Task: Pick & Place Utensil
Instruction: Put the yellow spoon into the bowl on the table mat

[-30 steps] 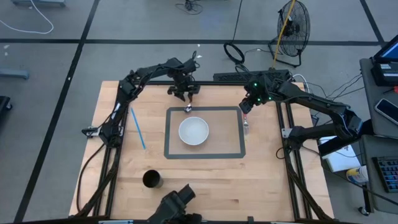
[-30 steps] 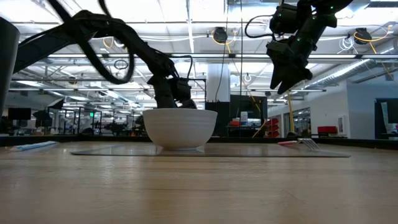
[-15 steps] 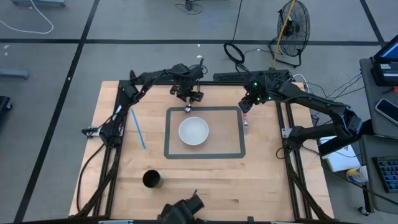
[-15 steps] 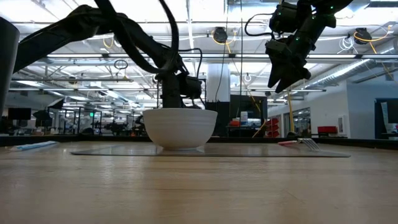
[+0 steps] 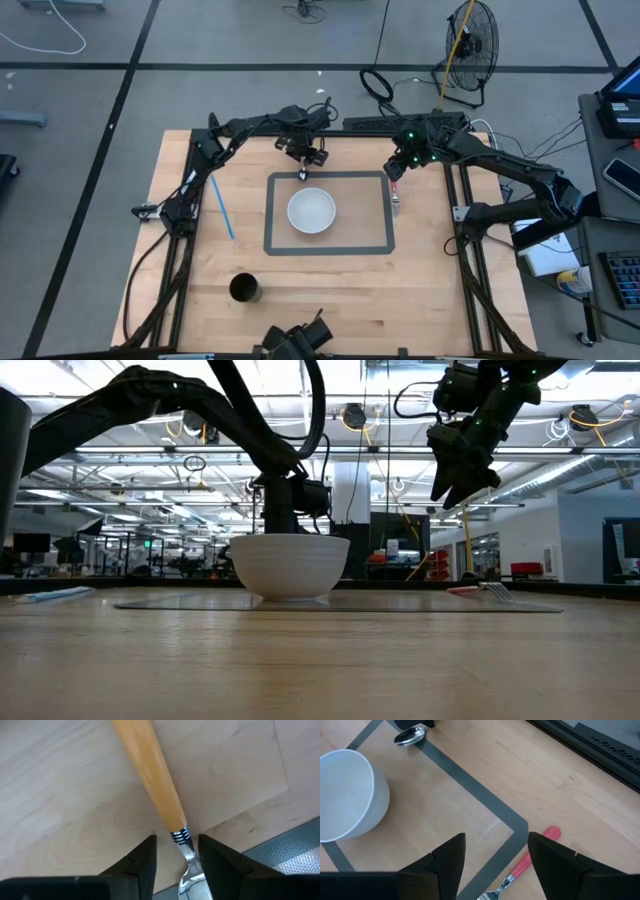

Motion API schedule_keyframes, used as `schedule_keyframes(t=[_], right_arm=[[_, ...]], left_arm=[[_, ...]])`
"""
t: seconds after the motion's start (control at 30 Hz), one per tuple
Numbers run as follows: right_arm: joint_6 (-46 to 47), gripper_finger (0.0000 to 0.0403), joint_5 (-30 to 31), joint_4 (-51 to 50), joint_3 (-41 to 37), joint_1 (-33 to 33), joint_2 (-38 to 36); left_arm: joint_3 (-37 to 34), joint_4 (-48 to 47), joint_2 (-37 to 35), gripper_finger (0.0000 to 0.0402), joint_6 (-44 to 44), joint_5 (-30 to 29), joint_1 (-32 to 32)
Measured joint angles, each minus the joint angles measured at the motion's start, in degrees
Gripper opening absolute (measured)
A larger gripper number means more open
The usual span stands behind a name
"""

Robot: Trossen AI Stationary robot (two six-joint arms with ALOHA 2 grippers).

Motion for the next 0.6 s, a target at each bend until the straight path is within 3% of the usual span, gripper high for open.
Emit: schedule_keyframes(t=[0.6], right_arm=[[-0.1, 0.0210, 0.0, -0.1, 0.0, 0.0, 0.0]], left_arm=[[0.1, -5.4, 0.0, 0.0133, -0.4, 0.5, 0.3]])
